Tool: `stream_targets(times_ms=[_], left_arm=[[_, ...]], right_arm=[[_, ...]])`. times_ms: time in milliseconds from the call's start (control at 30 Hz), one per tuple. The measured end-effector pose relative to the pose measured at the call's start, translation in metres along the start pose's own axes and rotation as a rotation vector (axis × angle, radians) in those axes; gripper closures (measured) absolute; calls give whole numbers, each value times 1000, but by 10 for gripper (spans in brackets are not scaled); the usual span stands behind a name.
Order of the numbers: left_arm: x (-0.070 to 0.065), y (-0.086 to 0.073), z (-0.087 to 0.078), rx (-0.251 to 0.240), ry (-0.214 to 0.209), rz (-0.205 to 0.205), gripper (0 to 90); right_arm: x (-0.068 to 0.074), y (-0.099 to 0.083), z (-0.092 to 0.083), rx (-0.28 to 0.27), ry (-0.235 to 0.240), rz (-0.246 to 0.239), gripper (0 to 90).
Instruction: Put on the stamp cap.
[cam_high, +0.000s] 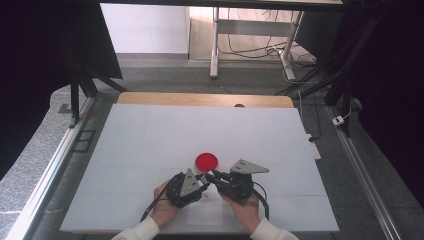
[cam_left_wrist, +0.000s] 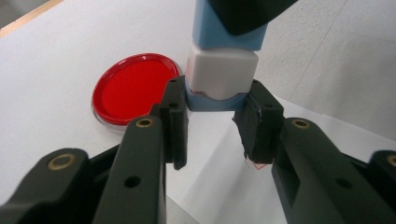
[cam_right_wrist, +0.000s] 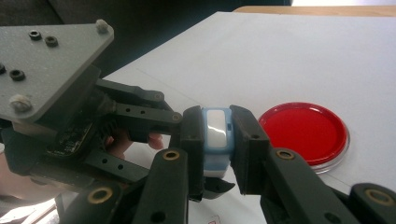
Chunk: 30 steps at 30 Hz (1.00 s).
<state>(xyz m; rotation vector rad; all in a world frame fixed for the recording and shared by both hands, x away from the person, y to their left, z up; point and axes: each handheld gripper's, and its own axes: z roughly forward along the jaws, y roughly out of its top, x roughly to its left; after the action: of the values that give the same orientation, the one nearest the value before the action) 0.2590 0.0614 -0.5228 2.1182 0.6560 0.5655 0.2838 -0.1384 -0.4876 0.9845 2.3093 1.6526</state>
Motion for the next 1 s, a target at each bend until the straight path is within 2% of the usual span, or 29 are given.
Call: stream_targets(times_ms=[300,467,800,1000], left_arm=[[0,0,0,-1,1,1,650],[2,-3,3,13,-20,-27,645],[2,-4,4,19,-25,-22,634],[3,-4,6,39,-39,-28,573]], right_arm=[[-1,-1,0,6,6,6,755],[-2,0,-1,2,4,19,754],[-3,-1,0,4,6,15,753],[-4,0,-1,-7,15,16,753]])
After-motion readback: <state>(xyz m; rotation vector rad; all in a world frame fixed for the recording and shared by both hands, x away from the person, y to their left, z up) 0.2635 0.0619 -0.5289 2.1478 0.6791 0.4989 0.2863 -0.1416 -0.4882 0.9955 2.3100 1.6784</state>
